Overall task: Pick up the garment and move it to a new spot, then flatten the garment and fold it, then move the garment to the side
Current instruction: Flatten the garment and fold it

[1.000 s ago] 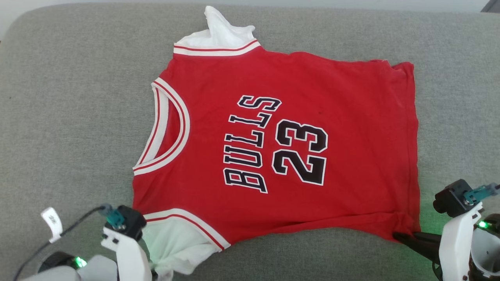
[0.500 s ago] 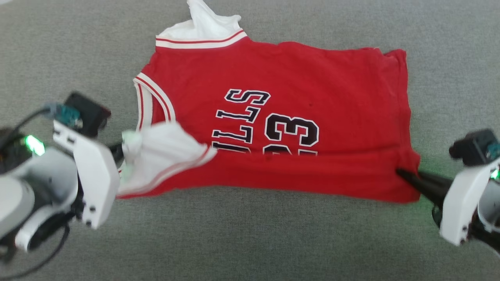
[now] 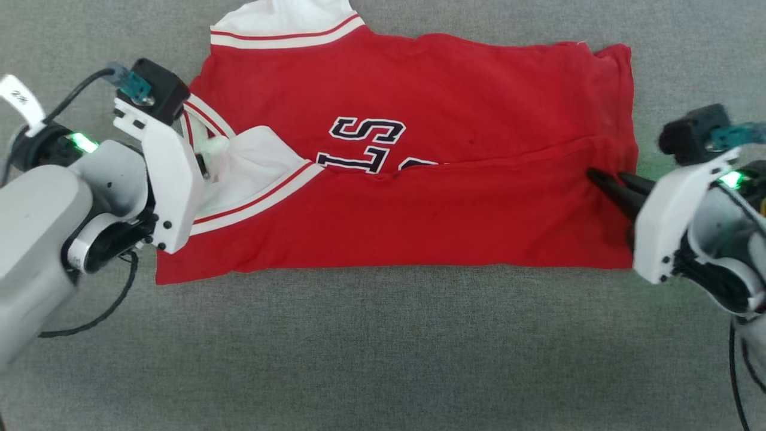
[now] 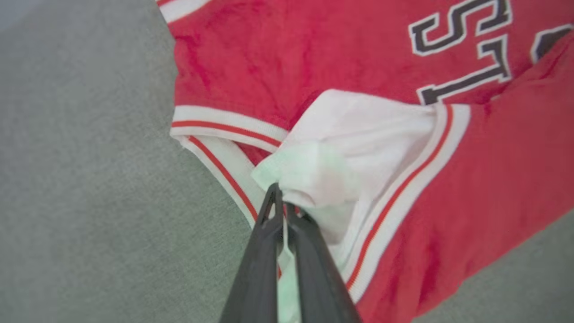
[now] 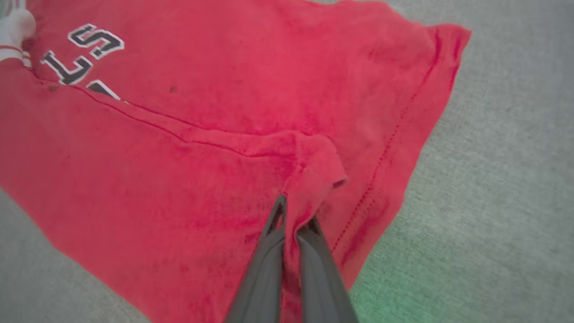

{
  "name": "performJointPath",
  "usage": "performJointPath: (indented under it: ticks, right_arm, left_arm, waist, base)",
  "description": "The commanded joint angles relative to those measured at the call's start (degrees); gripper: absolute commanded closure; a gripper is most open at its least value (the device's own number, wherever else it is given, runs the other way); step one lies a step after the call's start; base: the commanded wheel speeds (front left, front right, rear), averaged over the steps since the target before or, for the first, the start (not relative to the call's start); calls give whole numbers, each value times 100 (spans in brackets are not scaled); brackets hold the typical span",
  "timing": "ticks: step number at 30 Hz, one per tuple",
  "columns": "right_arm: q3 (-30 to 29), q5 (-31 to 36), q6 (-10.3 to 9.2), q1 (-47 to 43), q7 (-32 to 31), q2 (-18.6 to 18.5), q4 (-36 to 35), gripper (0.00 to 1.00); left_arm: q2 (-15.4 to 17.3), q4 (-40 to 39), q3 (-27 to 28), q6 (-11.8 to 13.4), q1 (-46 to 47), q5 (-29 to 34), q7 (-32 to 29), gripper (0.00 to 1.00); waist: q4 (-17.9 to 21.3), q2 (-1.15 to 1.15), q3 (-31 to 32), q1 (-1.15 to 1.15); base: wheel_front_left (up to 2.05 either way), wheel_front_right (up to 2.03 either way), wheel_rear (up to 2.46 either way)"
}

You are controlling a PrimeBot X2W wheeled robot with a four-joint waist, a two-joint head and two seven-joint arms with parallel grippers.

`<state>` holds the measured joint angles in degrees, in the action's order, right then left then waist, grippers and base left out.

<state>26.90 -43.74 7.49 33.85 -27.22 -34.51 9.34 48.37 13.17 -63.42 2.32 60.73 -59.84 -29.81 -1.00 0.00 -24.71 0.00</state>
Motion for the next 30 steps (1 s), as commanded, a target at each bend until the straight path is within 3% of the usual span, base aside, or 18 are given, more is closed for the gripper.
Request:
performJointPath:
  ticks: [1, 5, 6, 7, 8, 9, 10, 13, 18, 24, 30]
  right_arm:
    - [116, 48, -1, 162, 38, 87, 164, 100]
    - [295, -2, -1, 313, 11, 188, 426, 100]
    - [337, -23, -1, 364, 30, 208, 473, 89]
    - [342, -17, -1, 412, 82, 214, 503, 67]
    - [354, 6, -1, 447, 134, 197, 502, 38]
    - [362, 14, -1, 465, 179, 170, 487, 0]
    - [333, 4, -1, 470, 244, 147, 467, 0]
    - [228, 73, -1, 407, 461, 57, 348, 0]
    - [-201, 231, -1, 115, 917, 30, 60, 0]
    - [-1065, 697, -1, -417, 1467, 230, -320, 0]
    - [-2012, 1406, 0, -993, 1962, 820, -796, 0]
  left_arm:
    - [-181, 350, -22, -120, 17, -123, -37, 100]
    - [-445, 952, -77, -316, -7, -319, -159, 100]
    - [-507, 1136, -77, -329, -15, -363, -214, 96]
    - [-537, 1289, -109, -352, -2, -359, -285, 76]
    - [-551, 1401, -121, -372, 8, -380, -335, 53]
    - [-558, 1477, -71, -353, 9, -465, -346, 29]
    - [-542, 1523, -34, -315, 23, -501, -376, 0]
    - [-430, 1424, 32, -263, 76, -542, -393, 0]
    - [11, 861, 106, 130, -59, -543, -454, 0]
    - [645, -352, 173, 836, -417, -686, -661, 0]
    - [1167, -1544, 126, 1562, -842, -828, -859, 0]
  waist:
    - [12, 0, -26, 0]
    - [28, 0, -41, 0]
    - [36, 0, -37, 0]
    - [44, 0, -29, 0]
    - [49, 0, -16, 0]
    - [53, 0, -2, 0]
    - [58, 0, 16, 0]
    - [62, 0, 88, 0]
    - [57, 0, 232, 0]
    - [27, 0, 384, 0]
    - [143, 0, 491, 0]
  base:
    - [0, 0, 0]
    - [0, 0, 0]
    - [0, 0, 0]
    - [0, 0, 0]
    - [0, 0, 0]
    - [0, 0, 0]
    - [0, 0, 0]
    - [0, 0, 0]
    - [0, 0, 0]
    - [0, 0, 0]
    - [0, 0, 0]
